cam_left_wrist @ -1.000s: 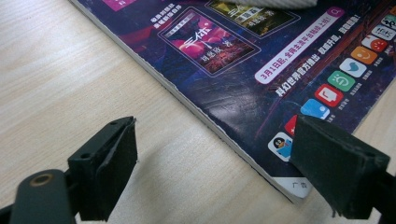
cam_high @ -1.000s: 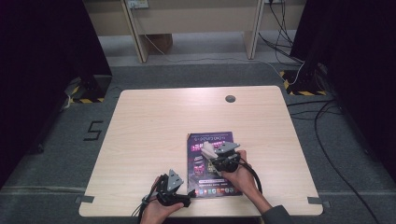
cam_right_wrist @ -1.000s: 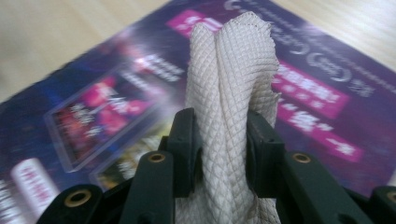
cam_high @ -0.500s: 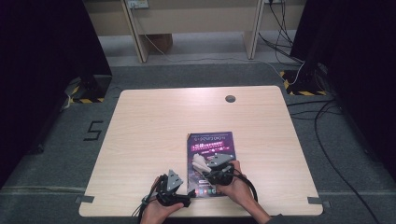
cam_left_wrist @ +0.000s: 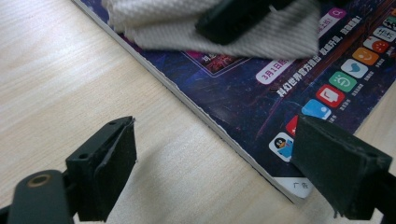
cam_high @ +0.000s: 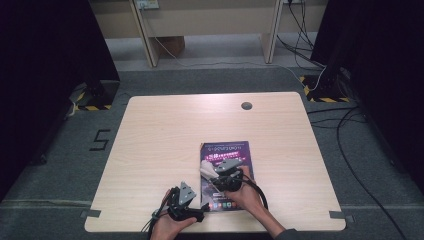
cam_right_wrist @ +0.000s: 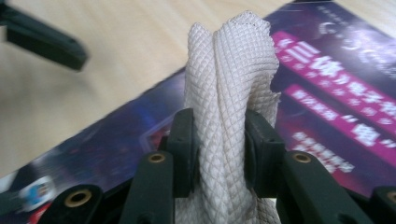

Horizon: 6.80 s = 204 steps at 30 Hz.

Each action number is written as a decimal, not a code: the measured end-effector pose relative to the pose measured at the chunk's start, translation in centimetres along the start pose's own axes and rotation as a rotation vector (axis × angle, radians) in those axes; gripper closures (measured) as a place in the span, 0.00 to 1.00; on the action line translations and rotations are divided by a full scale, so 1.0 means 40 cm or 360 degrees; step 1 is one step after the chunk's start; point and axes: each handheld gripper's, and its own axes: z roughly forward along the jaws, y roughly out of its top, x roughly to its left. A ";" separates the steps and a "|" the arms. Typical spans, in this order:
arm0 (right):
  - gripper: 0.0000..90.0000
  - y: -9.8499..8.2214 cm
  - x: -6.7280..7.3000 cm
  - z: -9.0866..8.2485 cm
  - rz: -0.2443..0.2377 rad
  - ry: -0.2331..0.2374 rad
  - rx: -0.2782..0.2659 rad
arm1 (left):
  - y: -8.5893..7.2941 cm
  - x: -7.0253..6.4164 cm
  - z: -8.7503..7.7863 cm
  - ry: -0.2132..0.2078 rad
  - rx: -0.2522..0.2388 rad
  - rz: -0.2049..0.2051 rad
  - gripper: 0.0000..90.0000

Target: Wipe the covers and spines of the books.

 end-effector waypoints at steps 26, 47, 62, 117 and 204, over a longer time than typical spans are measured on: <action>0.74 -0.088 -0.003 -0.094 0.0047 -0.0028 0.0024 | 0.000 -0.001 0.000 0.0002 -0.0003 0.0000 0.15; 0.73 -0.150 -0.036 -0.155 0.0046 -0.0081 0.0008 | 0.000 0.000 0.000 0.0001 0.0002 -0.0002 0.15; 0.73 -0.114 -0.172 -0.121 0.0190 -0.0298 0.0019 | 0.000 0.000 0.002 0.0011 -0.0001 0.0000 0.13; 0.73 0.085 -0.035 0.088 -0.0029 -0.0088 -0.0015 | 0.003 -0.002 0.002 0.0033 0.0009 0.0024 0.11; 0.64 -0.250 -0.364 -0.306 0.0608 -0.0576 0.0027 | 0.002 -0.001 0.002 0.0014 0.0001 0.0017 0.12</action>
